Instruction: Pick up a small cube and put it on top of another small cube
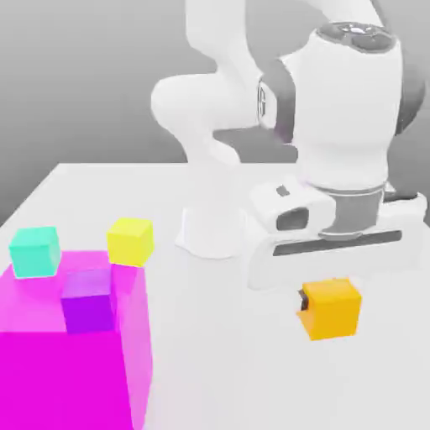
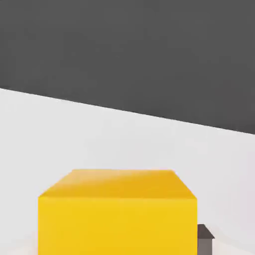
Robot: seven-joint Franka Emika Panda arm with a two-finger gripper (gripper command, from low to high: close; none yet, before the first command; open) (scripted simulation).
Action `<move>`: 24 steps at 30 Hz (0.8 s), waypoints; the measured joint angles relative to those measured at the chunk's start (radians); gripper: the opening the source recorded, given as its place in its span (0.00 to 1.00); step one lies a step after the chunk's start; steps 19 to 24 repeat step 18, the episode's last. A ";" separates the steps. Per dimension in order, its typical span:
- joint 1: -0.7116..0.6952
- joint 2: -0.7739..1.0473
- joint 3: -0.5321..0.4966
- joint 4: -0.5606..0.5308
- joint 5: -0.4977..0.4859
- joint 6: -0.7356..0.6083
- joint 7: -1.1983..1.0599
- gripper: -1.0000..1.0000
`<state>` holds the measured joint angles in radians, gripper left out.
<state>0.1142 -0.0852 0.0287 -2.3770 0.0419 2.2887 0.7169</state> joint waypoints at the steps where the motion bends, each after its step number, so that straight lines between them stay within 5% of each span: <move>1: -0.014 -0.034 -0.016 -0.004 -0.003 -0.030 -0.035 0.00; 10: -0.171 -0.333 -0.189 -0.046 -0.105 -0.281 -0.286 0.00; 14: -0.191 -0.311 -0.210 -0.139 -0.117 -0.166 -0.311 0.00; 15: -0.193 -0.303 -0.211 -0.155 -0.117 -0.142 -0.312 1.00; 24: -0.193 -0.303 -0.211 -0.155 -0.117 -0.142 -0.312 1.00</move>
